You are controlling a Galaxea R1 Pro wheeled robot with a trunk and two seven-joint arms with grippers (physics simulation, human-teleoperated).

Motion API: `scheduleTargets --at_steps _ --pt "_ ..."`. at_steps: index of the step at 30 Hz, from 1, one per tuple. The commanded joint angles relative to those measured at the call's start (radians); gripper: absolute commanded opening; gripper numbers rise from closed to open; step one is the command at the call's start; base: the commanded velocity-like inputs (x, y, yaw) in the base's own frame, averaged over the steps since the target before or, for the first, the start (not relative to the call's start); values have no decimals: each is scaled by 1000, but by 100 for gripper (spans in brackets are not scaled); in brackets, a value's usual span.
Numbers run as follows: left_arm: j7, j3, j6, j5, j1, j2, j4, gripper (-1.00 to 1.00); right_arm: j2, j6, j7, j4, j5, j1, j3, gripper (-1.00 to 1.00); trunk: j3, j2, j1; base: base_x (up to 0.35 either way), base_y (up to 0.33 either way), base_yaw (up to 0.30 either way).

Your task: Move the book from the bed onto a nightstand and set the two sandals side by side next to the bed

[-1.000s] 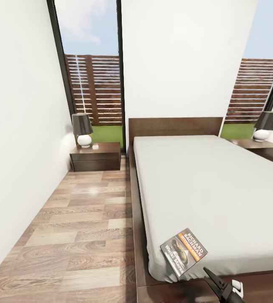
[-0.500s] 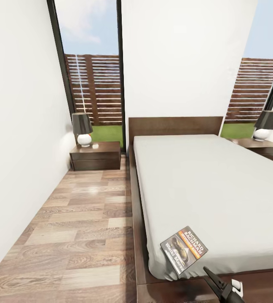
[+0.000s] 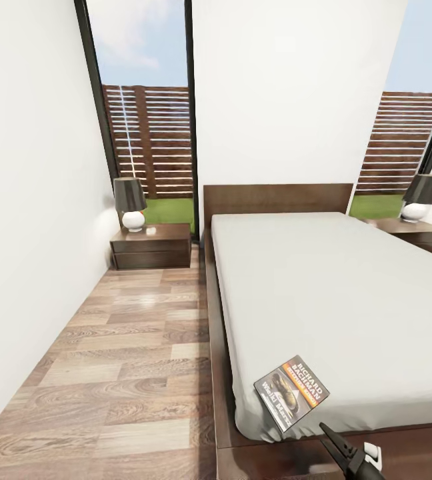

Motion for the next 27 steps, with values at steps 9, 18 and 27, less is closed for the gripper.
scheduleTargets --at_steps 9,18,27 --pt "4 -8 4 10 0 0 -2 100 7 11 -11 4 -7 -11 3 100 -1 0 0 0 0 0" --pt "5 -8 4 10 0 -1 -2 100 26 11 -44 3 -7 -18 3 100 -1 0 0 0 0 0" --pt "6 -8 4 10 0 -1 -2 100 30 12 -52 3 -8 -21 3 100 -10 -21 11 0 0 0"
